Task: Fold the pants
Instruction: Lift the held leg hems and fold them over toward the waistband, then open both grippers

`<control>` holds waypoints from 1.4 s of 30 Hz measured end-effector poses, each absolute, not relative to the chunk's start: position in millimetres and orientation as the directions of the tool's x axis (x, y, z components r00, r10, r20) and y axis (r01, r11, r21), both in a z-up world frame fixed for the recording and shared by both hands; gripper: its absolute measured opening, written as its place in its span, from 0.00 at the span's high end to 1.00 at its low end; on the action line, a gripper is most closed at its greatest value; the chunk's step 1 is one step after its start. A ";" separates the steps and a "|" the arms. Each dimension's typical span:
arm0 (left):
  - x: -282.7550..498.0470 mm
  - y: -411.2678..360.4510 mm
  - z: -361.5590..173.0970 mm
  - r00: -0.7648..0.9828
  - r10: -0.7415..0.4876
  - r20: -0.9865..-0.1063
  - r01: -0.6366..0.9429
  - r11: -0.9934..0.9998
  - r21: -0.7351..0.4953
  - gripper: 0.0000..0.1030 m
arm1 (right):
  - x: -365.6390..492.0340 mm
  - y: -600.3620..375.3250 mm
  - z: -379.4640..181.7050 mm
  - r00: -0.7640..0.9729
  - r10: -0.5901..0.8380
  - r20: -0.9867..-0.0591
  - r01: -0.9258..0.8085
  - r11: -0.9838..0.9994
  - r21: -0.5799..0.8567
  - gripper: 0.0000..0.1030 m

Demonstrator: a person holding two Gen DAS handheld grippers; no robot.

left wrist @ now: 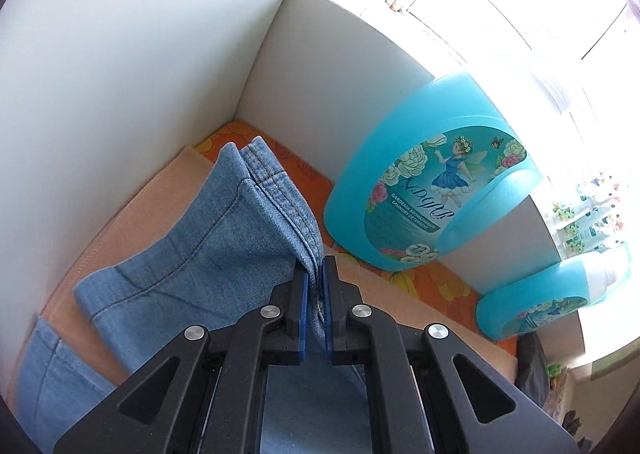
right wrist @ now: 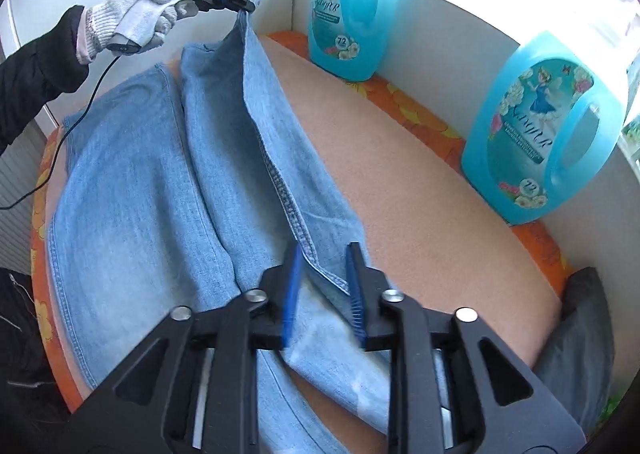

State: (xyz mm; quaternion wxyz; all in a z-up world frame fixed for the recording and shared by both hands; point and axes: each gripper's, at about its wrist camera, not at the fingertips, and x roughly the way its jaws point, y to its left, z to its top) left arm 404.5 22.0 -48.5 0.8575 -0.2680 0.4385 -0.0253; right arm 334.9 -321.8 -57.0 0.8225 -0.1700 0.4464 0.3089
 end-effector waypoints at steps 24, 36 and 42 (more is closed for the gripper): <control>358.9 43.5 7.4 0.710 -0.349 -0.611 -0.080 0.823 -0.563 0.95 | 320.5 -299.3 -3.0 0.652 0.165 -0.740 -0.530 0.797 -0.288 0.94; 206.9 85.6 8.6 0.758 -0.315 -0.571 -0.001 0.875 -0.484 0.95 | 161.1 -258.3 -7.1 0.560 0.317 -0.765 -0.664 0.724 -0.186 0.95; 143.2 93.2 -35.9 0.727 -0.260 -0.636 -0.025 0.915 -0.402 0.95 | 117.6 -234.5 -53.6 0.423 0.321 -0.847 -0.734 0.669 -0.113 0.95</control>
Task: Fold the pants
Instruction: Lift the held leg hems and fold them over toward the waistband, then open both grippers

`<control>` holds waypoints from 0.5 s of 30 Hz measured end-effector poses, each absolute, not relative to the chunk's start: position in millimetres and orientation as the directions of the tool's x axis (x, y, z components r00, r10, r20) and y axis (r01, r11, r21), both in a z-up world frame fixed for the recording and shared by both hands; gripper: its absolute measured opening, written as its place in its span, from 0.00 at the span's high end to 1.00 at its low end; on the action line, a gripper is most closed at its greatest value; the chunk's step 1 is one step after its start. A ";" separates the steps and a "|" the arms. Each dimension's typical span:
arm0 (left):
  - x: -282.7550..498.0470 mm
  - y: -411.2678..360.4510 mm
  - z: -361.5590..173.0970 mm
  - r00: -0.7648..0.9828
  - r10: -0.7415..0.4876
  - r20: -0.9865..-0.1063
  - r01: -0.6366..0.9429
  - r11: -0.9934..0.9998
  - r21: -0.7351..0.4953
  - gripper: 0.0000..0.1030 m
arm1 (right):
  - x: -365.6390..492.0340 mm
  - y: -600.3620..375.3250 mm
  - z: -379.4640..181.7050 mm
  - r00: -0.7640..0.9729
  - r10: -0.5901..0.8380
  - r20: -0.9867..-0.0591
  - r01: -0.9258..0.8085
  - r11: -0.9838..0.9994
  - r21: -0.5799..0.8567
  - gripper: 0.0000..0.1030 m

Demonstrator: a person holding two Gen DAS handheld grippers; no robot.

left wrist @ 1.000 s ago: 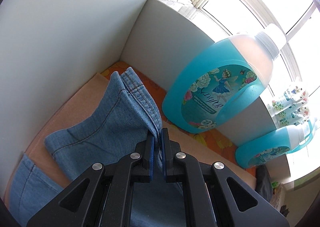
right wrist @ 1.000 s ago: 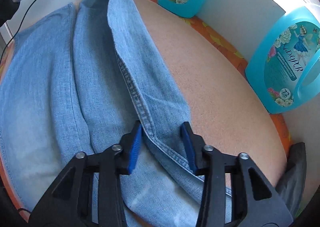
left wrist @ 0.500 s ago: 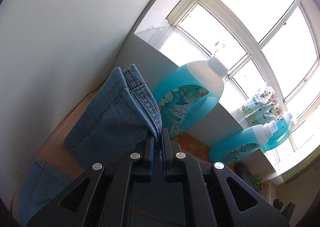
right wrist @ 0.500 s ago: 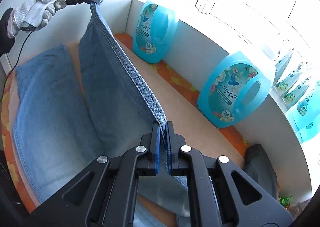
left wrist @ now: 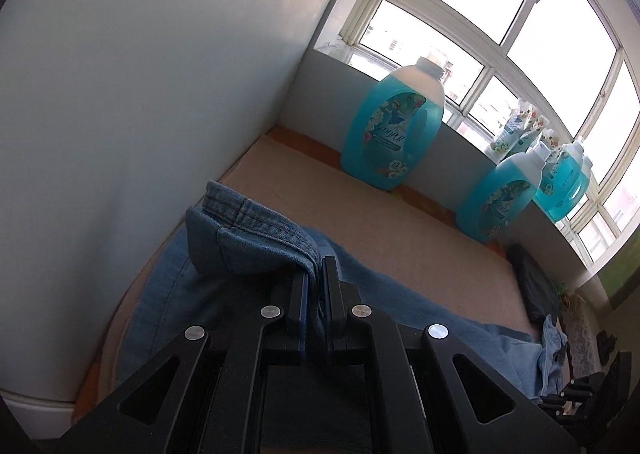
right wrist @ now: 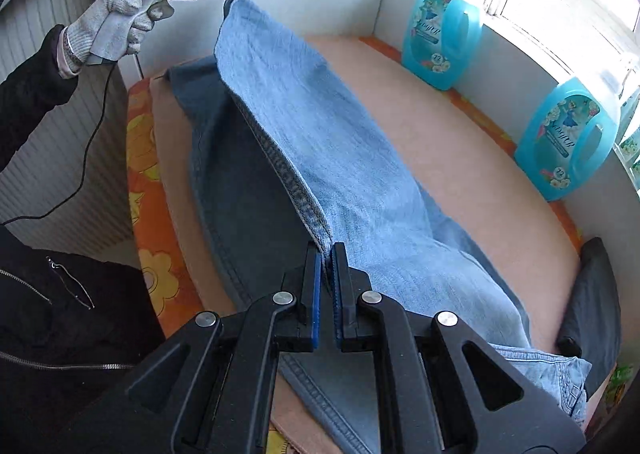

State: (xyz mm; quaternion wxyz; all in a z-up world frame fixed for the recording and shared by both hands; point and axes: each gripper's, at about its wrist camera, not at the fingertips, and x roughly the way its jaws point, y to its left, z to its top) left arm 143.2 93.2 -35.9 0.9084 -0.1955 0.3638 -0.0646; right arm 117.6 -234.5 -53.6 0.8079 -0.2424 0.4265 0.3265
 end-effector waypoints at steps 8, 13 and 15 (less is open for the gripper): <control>98.8 113.5 -122.3 0.652 -0.294 -0.699 -0.137 0.861 -0.490 0.96 | 107.7 -227.7 -93.2 0.284 0.259 -0.923 -0.766 0.640 -0.056 0.95; 92.3 111.0 -130.4 0.661 -0.266 -0.702 -0.132 0.879 -0.458 0.96 | 119.5 -219.9 -90.1 0.216 0.242 -0.946 -0.792 0.611 -0.025 0.90; 92.4 113.3 -130.6 0.668 -0.274 -0.692 -0.124 0.876 -0.467 0.96 | 126.4 -218.5 -79.2 0.208 0.263 -0.942 -0.798 0.603 -0.008 0.84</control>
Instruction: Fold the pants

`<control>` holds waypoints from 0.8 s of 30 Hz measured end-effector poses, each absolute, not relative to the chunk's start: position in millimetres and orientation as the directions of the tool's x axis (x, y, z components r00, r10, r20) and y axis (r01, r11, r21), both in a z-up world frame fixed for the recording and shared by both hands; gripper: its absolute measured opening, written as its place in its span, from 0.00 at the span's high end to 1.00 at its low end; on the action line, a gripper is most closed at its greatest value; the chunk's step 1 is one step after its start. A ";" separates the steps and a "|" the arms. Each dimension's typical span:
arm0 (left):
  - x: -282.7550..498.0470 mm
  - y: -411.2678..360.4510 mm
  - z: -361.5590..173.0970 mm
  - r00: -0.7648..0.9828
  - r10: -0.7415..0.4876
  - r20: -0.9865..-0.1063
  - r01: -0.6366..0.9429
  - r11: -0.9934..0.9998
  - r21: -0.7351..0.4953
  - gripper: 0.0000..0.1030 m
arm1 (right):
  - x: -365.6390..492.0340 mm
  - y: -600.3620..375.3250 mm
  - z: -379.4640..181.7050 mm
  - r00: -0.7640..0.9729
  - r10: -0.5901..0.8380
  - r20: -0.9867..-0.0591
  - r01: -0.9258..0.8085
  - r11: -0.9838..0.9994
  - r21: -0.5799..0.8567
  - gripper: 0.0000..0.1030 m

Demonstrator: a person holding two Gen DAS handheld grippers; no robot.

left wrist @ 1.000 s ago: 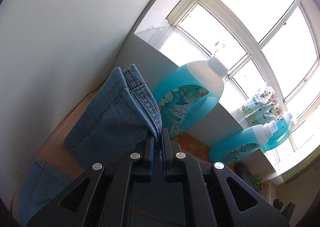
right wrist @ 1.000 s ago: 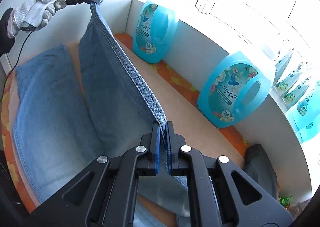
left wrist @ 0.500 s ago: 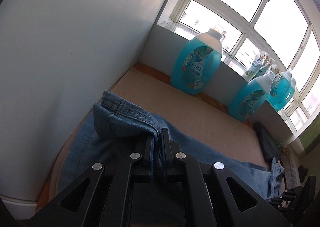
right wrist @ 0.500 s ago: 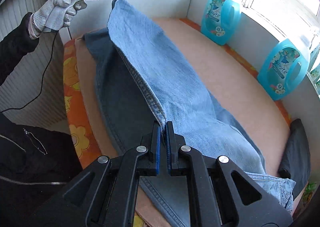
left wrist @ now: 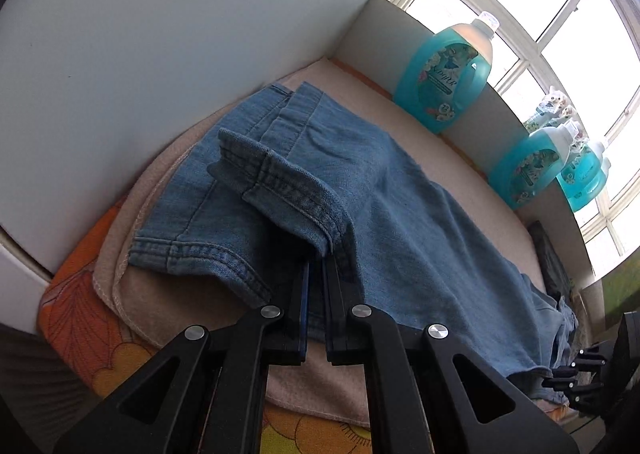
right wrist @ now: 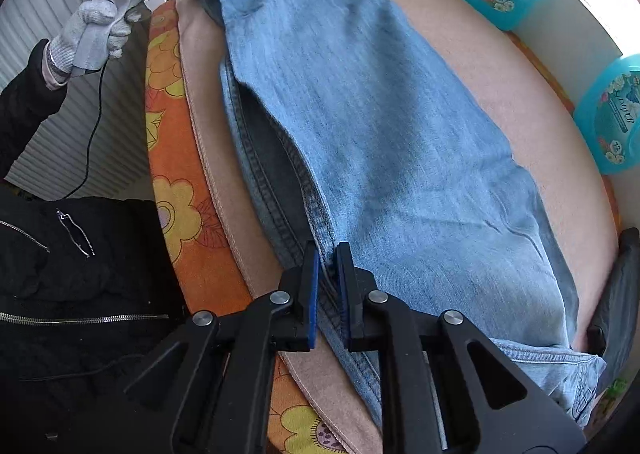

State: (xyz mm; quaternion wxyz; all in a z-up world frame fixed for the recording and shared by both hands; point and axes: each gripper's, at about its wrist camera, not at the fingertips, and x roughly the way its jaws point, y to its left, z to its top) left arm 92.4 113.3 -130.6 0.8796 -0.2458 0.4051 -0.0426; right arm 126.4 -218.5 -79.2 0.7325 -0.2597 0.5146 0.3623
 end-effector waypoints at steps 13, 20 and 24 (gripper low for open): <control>86.7 125.7 -117.0 0.706 -0.232 -0.669 -0.188 0.849 -0.493 0.59 | 230.0 -120.7 2.5 0.317 0.521 -0.793 -0.853 0.523 0.003 0.55; 99.5 132.0 -118.0 0.725 -0.212 -0.655 -0.260 0.797 -0.545 0.51 | 328.6 -38.2 -14.6 0.281 0.573 -0.770 -0.848 0.524 0.081 0.49; 108.1 134.5 -126.3 0.730 -0.166 -0.663 -0.324 0.770 -0.550 0.51 | 378.3 13.0 -45.0 0.257 0.557 -0.790 -0.838 0.536 0.106 0.48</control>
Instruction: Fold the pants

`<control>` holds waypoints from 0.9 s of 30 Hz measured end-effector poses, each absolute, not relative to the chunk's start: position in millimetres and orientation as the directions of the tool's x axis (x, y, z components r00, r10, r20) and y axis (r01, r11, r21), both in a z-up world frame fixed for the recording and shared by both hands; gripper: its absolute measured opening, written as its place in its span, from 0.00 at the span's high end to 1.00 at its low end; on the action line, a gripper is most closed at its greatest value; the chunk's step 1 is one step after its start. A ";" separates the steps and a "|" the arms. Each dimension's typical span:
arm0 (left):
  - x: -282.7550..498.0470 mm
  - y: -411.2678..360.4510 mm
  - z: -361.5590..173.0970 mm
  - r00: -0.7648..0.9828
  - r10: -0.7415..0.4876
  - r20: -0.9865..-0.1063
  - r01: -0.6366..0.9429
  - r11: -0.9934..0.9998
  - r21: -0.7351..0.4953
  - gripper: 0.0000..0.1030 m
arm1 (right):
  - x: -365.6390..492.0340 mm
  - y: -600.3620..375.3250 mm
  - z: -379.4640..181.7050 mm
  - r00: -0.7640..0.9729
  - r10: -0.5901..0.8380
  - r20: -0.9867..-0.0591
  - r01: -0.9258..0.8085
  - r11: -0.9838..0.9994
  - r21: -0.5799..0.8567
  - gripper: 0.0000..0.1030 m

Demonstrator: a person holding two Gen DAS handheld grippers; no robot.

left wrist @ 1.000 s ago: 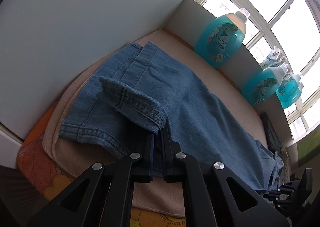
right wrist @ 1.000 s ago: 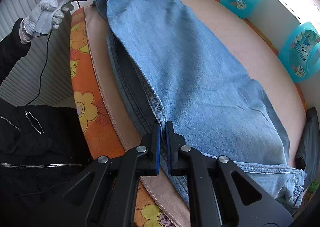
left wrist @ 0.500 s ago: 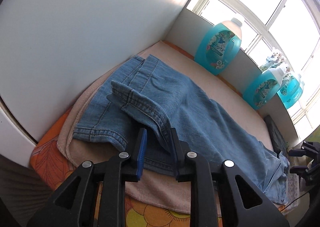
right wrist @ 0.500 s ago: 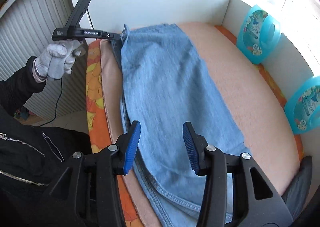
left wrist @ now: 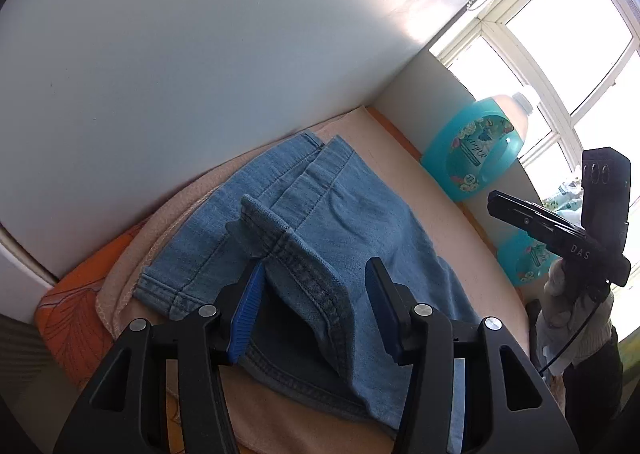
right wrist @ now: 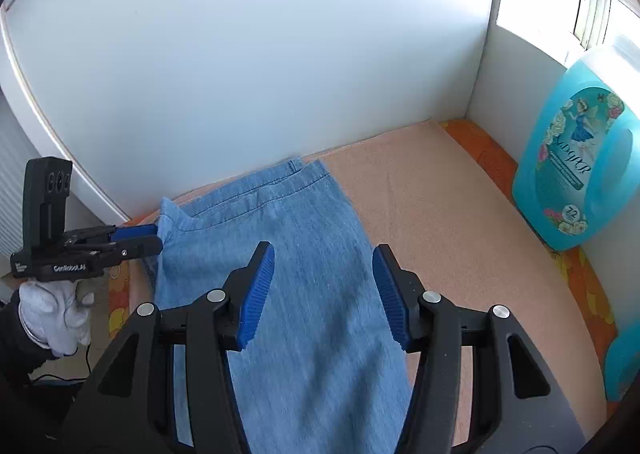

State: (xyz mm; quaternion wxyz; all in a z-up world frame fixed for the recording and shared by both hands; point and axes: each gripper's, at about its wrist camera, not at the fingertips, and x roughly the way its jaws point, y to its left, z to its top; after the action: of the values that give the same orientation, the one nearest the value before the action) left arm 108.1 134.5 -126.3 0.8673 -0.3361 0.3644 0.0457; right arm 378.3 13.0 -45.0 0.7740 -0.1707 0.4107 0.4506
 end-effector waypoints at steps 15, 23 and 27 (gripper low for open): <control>108.9 127.9 -145.5 0.722 -0.047 -0.690 -0.364 0.822 -0.437 0.78 | 453.7 112.7 -146.7 0.074 0.539 -0.839 -0.806 0.527 0.268 0.48; 93.3 129.5 -138.8 0.755 -0.045 -0.654 -0.350 0.815 -0.461 0.90 | 430.1 128.9 -141.0 0.135 0.517 -0.845 -0.841 0.510 0.178 0.80; 88.5 130.7 -135.5 0.767 -0.059 -0.639 -0.334 0.814 -0.476 0.94 | 421.6 118.5 -125.1 0.162 0.548 -0.821 -0.838 0.516 0.179 0.92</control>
State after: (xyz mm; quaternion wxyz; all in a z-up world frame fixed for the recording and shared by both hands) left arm 88.5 130.7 -135.5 0.8923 -0.2952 0.3327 0.0771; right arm 421.6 118.5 -125.1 0.7450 -0.1609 0.4504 0.4650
